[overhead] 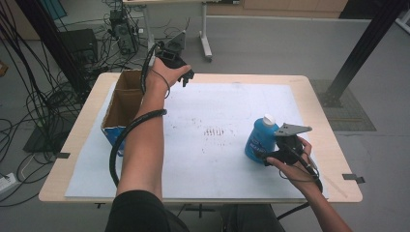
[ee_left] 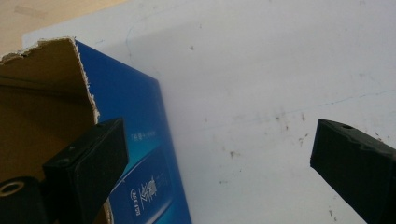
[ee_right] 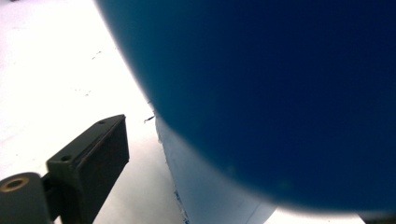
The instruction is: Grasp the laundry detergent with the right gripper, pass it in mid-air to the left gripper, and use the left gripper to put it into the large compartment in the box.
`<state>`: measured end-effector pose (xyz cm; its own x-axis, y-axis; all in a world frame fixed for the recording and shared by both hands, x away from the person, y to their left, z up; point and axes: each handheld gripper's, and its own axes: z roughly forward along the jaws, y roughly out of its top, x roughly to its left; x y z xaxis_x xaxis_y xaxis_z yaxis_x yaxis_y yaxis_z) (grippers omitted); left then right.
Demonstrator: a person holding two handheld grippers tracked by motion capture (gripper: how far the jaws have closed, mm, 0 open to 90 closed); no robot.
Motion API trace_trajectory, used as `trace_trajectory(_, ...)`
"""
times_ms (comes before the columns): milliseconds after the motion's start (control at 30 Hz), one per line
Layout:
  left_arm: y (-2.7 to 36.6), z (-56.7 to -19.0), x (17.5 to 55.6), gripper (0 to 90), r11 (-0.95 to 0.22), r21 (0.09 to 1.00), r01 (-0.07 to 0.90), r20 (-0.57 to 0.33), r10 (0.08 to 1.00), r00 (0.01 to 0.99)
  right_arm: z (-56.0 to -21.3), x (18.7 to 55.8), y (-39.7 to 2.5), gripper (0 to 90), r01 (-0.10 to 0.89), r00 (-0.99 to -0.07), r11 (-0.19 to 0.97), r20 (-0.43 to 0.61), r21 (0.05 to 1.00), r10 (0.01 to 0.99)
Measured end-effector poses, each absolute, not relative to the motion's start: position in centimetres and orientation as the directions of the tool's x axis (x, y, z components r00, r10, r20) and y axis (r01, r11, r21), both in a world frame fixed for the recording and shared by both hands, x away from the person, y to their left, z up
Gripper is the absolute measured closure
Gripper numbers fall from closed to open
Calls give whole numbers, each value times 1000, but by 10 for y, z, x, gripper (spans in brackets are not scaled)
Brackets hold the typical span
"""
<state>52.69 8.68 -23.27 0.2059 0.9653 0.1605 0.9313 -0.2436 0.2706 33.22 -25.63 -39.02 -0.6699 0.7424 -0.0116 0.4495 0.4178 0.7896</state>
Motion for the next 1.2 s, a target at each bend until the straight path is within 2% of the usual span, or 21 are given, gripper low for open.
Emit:
trace_trajectory(633, 83, -232, 528, 48, -257, 267, 929, 171, 961, 217, -391, 338, -255, 363, 413, -706, 457, -41, 788, 708)
trace_trajectory(1200, 83, -230, 526, 48, -256, 269, 929, 172, 961, 215, -392, 338, -255, 394, 419, -712, 449, -21, 790, 702)
